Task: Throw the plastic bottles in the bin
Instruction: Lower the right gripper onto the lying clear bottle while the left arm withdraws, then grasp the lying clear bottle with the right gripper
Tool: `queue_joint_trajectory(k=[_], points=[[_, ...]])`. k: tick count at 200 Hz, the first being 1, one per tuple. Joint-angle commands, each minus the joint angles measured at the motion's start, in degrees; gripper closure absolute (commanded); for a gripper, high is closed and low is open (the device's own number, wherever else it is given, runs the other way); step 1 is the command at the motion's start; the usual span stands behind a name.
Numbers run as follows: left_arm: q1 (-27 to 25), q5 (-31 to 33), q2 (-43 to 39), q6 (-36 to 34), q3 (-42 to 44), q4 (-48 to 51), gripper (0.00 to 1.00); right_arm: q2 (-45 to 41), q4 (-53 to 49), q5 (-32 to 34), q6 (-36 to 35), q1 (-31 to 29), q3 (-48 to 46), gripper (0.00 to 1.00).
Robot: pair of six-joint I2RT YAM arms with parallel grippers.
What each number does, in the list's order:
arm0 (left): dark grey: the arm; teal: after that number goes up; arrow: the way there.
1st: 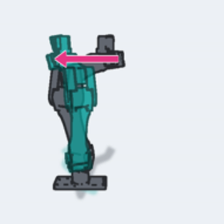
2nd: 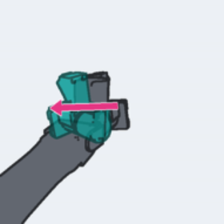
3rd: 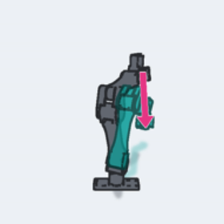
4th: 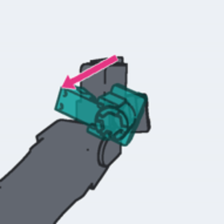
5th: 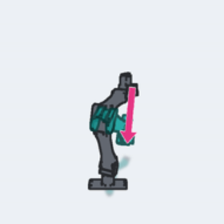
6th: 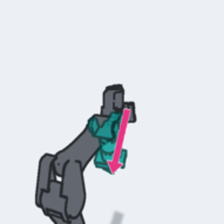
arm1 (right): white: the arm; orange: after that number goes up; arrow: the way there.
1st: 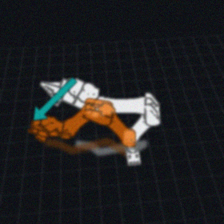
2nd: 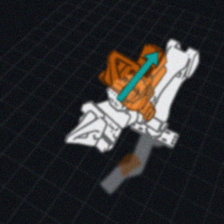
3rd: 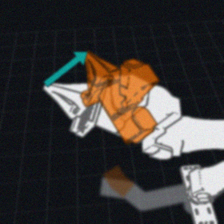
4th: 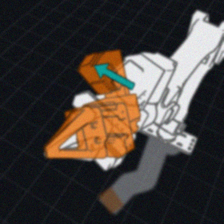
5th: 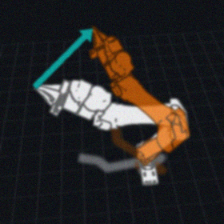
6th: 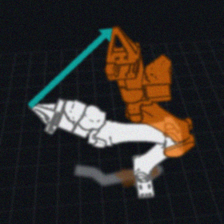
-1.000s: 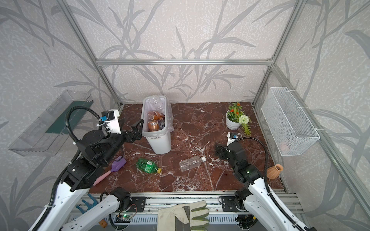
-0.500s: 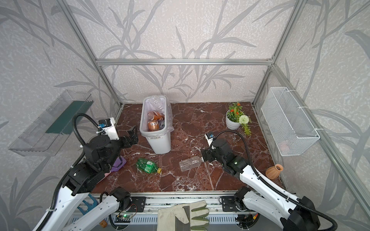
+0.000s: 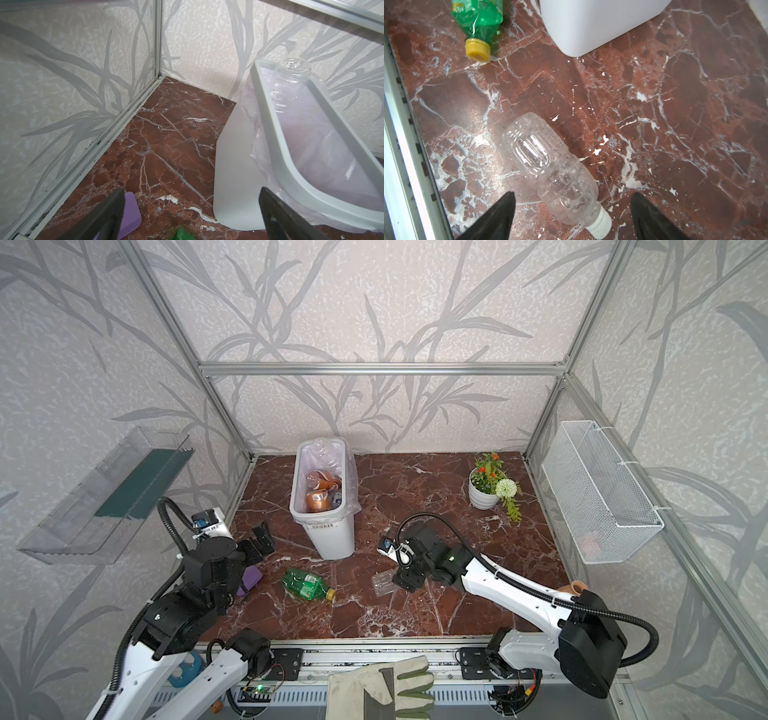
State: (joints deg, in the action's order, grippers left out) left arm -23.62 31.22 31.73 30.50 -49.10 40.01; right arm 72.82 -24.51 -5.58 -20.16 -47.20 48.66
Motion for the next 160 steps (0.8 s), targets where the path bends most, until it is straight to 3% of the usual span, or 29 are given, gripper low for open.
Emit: queue_joint_trajectory(k=[1, 61, 160], points=[[2.3, 0.3, 0.5, 3.1, 1.7, 2.6, 0.01, 2.1, -4.8, -3.8, -4.6, -1.2, 2.8, 0.13], [8.9, -7.9, 0.3, 6.1, 5.8, 1.7, 0.01, 10.5, -7.4, -3.6, -8.5, -4.3, 7.4, 0.17], [10.3, -10.3, -2.9, 12.7, 10.8, 3.2, 0.01, 28.0, -14.2, -1.6, -14.2, -5.7, 17.8, 0.24]])
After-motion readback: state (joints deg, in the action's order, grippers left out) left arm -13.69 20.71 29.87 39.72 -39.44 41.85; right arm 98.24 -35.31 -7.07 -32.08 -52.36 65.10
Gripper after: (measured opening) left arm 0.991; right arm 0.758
